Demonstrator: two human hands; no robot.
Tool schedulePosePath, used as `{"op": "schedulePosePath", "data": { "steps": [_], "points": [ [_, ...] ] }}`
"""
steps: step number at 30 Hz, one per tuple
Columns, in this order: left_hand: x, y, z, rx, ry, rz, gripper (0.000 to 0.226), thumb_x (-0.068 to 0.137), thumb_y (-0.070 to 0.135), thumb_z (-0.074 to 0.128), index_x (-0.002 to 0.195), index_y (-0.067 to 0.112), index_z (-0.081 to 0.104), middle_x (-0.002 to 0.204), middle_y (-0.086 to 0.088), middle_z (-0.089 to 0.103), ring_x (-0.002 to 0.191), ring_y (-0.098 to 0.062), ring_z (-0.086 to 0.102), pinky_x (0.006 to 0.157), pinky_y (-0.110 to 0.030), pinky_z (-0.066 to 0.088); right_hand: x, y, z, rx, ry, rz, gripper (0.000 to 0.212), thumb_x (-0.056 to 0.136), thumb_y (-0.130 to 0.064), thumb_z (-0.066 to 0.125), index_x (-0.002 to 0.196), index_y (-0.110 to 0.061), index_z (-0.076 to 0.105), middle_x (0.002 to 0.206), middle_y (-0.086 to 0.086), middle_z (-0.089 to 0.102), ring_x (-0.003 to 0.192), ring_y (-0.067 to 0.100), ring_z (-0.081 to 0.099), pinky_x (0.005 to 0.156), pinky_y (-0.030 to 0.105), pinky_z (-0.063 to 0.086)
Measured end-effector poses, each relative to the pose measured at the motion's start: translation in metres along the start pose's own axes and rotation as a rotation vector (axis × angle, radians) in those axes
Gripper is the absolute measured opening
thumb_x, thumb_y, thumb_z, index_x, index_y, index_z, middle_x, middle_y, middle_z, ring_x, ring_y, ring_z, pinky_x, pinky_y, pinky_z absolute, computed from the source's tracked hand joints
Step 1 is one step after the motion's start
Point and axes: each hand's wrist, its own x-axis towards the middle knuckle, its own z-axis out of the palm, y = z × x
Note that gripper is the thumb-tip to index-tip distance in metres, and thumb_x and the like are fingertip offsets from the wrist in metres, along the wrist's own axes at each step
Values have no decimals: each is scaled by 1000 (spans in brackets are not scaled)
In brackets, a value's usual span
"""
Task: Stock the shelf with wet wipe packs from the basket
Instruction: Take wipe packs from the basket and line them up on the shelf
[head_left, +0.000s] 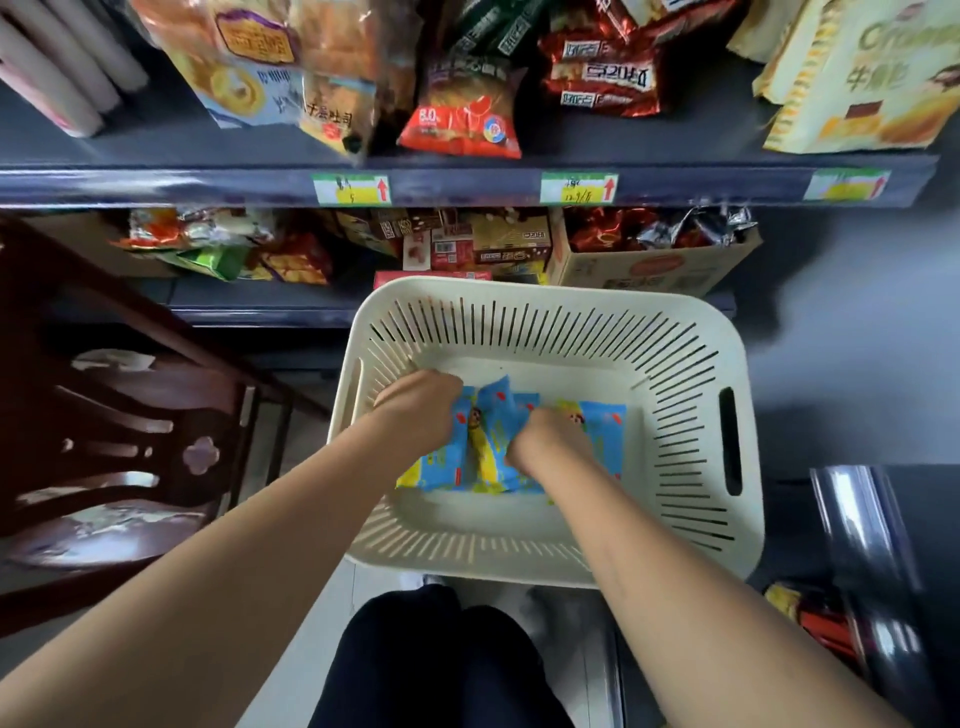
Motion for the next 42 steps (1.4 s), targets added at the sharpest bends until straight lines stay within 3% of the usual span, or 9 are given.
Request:
{"op": "schedulePosePath", "data": {
  "steps": [4,9,16,21,25,32,35,39,42],
  "points": [
    [-31,-2,-25,-162,75,52,22,90,20,70,110,14,66,104,-9,68,87,-30,57,70,-32,41,-44,20,-34,274,198,-83,27,81,-16,67,108,-19,66,107,8,71,104,30,68,74,31,48],
    [-94,2,-78,-533,253,12,12,85,13,76,85,15,64,84,-11,67,76,-27,58,66,-35,45,-129,53,-94,670,447,-198,20,83,-21,67,100,-29,70,86,-14,68,84,15,66,63,29,45],
    [-187,30,-146,-925,399,97,22,87,-1,75,91,21,70,86,0,74,59,0,68,53,-19,55,-254,70,-161,1076,596,-463,21,86,-17,71,102,-29,76,95,-17,75,87,2,70,75,29,58],
    [-251,38,-168,-1154,429,227,19,87,2,77,92,20,76,88,-12,78,78,-28,71,79,-53,60,-339,80,-173,1187,664,-541,23,87,-14,74,98,-34,76,95,-16,76,88,5,72,79,40,62],
    [-300,48,-170,-1282,426,331,16,85,4,79,94,17,79,95,-14,79,90,-39,75,89,-62,59,-407,93,-155,1417,705,-503,25,88,-10,74,105,-28,79,96,-1,79,92,22,75,74,43,63],
    [-376,98,-150,-1374,230,530,13,87,0,75,92,11,78,94,-21,78,87,-41,75,87,-60,60,-507,142,-98,1681,782,-418,24,89,-2,73,104,-19,78,99,10,78,92,26,77,80,43,63],
    [-401,127,-137,-1373,104,629,14,88,-4,71,98,5,75,95,-22,77,79,-33,75,77,-45,64,-543,171,-82,1670,890,-370,25,89,-4,74,107,-20,78,100,8,78,93,26,77,75,37,62],
    [-431,164,-113,-1311,-32,757,16,89,-5,70,104,0,73,98,-20,78,82,-31,74,80,-42,61,-590,209,-60,1671,1063,-302,25,89,-5,73,107,-21,78,102,8,78,98,30,75,88,53,61],
    [-460,196,-93,-1311,-103,844,14,88,-5,69,100,1,73,96,-18,78,78,-23,74,67,-30,62,-627,238,-42,1618,1166,-275,25,90,-4,71,107,-21,79,105,10,77,101,33,74,90,57,59]
  ]
}}
